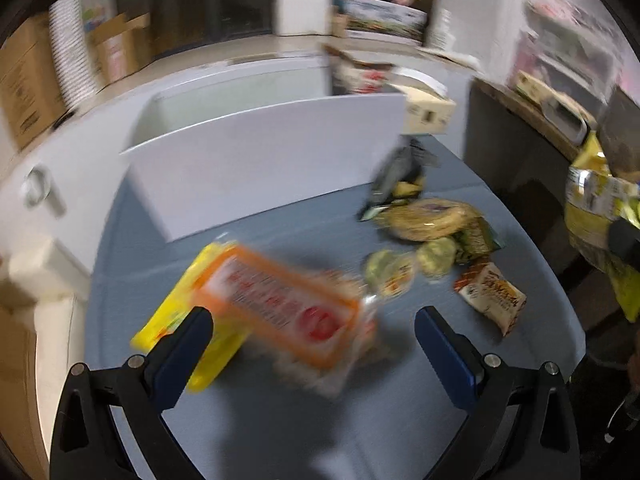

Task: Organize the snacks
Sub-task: 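Grasp the yellow chip bag with the right gripper while the left grasps a clear snack cup, then release the snack cup and yellow chip bag into the white box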

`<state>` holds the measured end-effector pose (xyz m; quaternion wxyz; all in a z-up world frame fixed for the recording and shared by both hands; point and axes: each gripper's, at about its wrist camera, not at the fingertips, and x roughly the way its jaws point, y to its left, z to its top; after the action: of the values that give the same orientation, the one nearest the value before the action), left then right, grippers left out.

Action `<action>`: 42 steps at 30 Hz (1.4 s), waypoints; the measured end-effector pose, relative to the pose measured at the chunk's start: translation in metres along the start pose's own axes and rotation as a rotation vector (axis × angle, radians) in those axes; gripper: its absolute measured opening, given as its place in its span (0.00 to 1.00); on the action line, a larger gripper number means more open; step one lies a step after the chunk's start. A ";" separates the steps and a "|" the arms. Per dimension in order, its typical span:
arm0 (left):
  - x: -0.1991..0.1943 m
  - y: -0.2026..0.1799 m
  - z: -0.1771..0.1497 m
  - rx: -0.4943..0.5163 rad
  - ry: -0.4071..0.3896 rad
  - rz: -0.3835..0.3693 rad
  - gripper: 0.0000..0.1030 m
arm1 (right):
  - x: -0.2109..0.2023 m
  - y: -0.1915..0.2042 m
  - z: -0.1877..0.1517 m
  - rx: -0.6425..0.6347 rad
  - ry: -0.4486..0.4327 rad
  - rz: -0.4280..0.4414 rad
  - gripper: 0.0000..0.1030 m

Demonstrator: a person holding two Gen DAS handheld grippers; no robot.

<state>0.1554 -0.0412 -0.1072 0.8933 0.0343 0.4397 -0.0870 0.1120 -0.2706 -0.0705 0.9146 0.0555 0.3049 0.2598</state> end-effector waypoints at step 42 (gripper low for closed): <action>-0.073 0.065 0.059 -0.083 -0.242 -0.011 0.36 | 0.043 0.021 0.044 -0.027 -0.004 0.100 0.58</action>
<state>0.1699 0.0236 -0.0143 0.9400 -0.0157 0.3320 -0.0772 0.1577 -0.2278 -0.0527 0.9016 0.0589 0.2965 0.3093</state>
